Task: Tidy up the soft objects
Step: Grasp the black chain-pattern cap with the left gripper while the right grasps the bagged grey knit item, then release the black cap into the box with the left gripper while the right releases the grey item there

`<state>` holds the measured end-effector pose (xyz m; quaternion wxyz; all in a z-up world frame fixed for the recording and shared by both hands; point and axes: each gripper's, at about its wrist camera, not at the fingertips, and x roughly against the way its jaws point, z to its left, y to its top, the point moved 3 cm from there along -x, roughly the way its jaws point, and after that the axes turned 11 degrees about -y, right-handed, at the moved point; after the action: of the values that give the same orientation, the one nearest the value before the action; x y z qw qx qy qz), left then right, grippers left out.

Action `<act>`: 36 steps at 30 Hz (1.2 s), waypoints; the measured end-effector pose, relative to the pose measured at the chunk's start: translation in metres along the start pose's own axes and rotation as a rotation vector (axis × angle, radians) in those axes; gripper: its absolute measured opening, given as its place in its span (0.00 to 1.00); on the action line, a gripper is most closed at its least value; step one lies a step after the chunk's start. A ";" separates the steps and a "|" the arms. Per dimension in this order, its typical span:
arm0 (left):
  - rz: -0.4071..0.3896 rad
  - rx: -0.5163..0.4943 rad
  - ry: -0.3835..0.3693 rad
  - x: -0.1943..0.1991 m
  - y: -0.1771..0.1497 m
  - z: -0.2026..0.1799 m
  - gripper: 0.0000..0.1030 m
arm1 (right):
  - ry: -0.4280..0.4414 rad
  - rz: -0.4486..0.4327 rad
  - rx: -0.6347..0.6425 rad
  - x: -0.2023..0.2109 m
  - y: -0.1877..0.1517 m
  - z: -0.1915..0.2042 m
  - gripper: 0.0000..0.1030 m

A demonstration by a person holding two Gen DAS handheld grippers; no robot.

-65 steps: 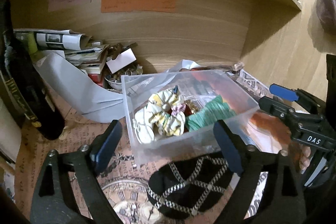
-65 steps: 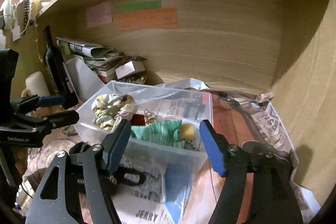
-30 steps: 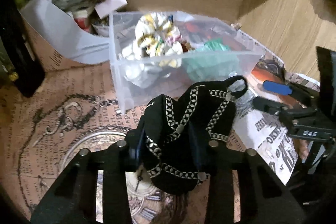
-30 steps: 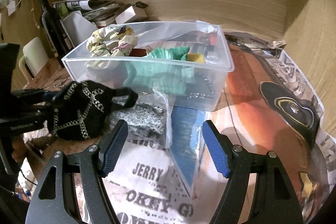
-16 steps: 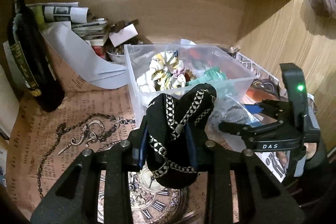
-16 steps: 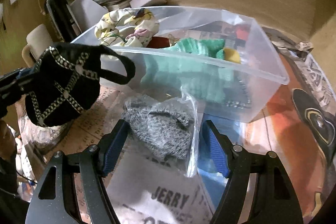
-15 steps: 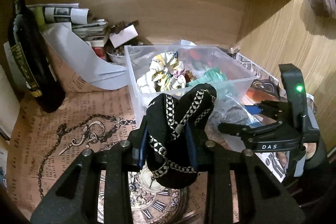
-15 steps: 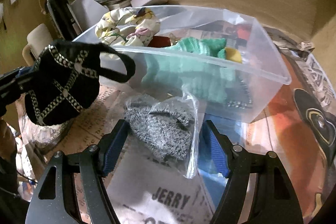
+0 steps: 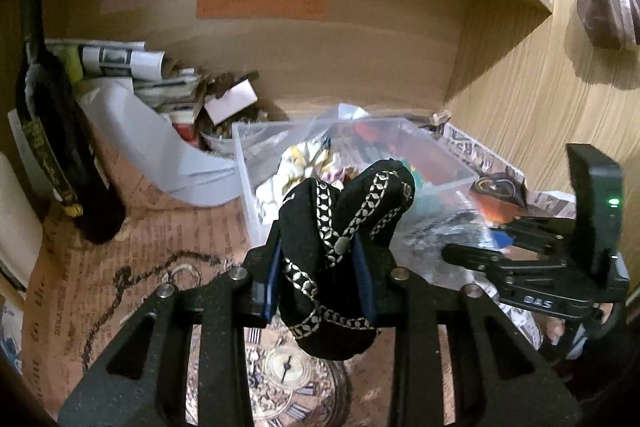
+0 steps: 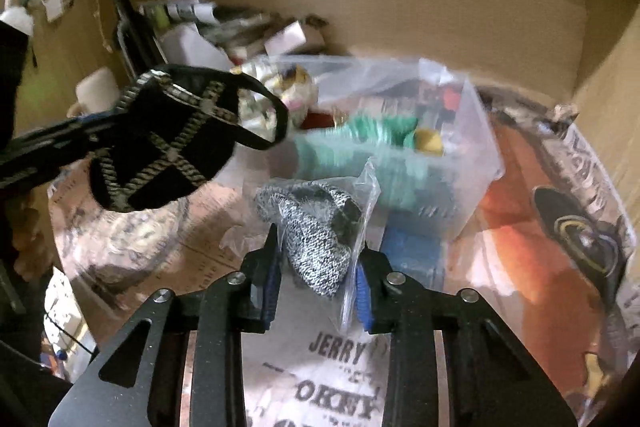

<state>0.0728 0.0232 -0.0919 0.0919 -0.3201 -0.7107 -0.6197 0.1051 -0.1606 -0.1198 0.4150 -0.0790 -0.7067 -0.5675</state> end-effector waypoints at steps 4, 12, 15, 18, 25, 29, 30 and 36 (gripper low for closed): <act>-0.029 -0.013 -0.004 0.000 0.014 -0.005 0.31 | -0.017 -0.067 -0.002 0.023 0.011 -0.005 0.27; -0.070 -0.018 -0.025 -0.012 0.043 -0.009 0.31 | -0.079 -0.194 -0.068 0.042 0.041 -0.028 0.27; -0.073 -0.014 -0.027 -0.021 0.054 -0.009 0.31 | -0.100 -0.223 -0.099 0.042 0.050 -0.038 0.27; -0.074 -0.018 -0.015 -0.032 0.064 -0.009 0.31 | -0.116 -0.231 -0.113 0.034 0.058 -0.045 0.27; -0.036 -0.009 -0.014 -0.063 0.074 -0.009 0.31 | -0.125 -0.196 -0.130 0.005 0.067 -0.055 0.27; 0.002 0.002 -0.011 -0.083 0.075 -0.006 0.31 | -0.117 -0.168 -0.137 -0.011 0.070 -0.057 0.27; 0.012 0.005 -0.011 -0.089 0.075 -0.005 0.31 | -0.114 -0.160 -0.136 -0.016 0.070 -0.057 0.27; 0.095 0.037 -0.014 -0.118 0.067 0.005 0.31 | -0.119 -0.100 -0.108 -0.041 0.070 -0.053 0.28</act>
<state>0.2036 -0.0106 -0.1002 0.1220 -0.3559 -0.7067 -0.5991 0.1988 -0.1682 -0.0958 0.3386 -0.0994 -0.7016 -0.6191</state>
